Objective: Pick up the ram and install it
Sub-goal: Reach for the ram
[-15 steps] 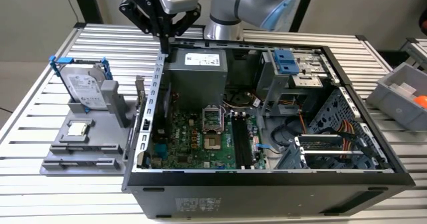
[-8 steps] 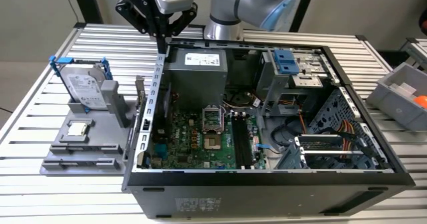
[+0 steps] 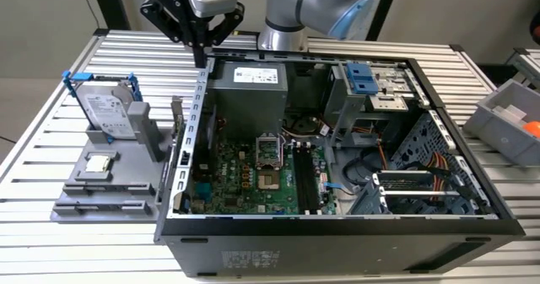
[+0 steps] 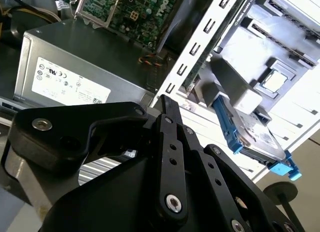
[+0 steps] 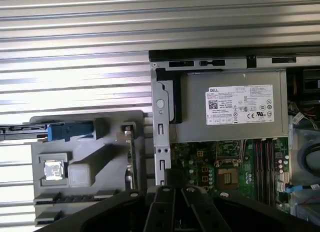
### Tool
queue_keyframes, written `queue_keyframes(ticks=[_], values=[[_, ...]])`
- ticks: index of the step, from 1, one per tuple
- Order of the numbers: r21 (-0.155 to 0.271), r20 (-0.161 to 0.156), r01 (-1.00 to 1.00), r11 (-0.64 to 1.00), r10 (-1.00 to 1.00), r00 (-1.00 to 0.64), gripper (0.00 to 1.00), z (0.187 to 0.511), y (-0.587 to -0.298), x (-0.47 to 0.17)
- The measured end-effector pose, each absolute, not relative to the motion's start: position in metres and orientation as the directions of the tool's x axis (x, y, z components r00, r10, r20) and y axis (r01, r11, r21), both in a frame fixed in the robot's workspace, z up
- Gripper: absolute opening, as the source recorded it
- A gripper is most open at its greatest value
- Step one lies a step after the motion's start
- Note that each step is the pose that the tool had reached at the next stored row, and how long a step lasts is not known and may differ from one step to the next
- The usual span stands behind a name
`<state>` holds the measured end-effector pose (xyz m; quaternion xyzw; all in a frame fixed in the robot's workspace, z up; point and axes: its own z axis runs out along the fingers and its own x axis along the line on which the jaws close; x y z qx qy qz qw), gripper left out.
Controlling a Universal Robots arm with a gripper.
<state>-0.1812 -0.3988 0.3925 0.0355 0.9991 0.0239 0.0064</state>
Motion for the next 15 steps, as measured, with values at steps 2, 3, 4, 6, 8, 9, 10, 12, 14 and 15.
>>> queue_keyframes(ticks=[2, 3, 4, 6, 8, 9, 10, 12, 14, 15], values=[[0.048, -0.011, 0.071, 0.996, 0.071, -0.997, 0.00, 0.3925, -0.3988, -0.1828], [0.048, -0.011, 0.071, 0.996, 0.071, -0.997, 0.00, 0.3925, -0.3988, -0.1835], [0.048, -0.011, 0.071, 0.996, 0.071, -0.997, 0.00, 0.3925, -0.3988, -0.1843], [0.048, -0.011, 0.071, 0.996, 0.071, -0.997, 0.00, 0.3925, -0.3988, -0.1856], [0.048, -0.010, 0.071, 0.996, 0.071, -0.997, 0.00, 0.3924, -0.3988, -0.1868], [0.048, -0.010, 0.071, 0.996, 0.071, -0.997, 0.00, 0.3924, -0.3988, -0.1874], [0.048, -0.010, 0.071, 0.996, 0.071, -0.997, 0.00, 0.3925, -0.3988, -0.1880], [0.048, -0.010, 0.071, 0.996, 0.071, -0.997, 0.00, 0.3924, -0.3988, -0.1894], [0.048, -0.010, 0.071, 0.996, 0.071, -0.997, 0.00, 0.3924, -0.3988, -0.1907], [0.048, -0.010, 0.071, 0.996, 0.071, -0.997, 0.00, 0.3924, -0.3988, -0.1914]])
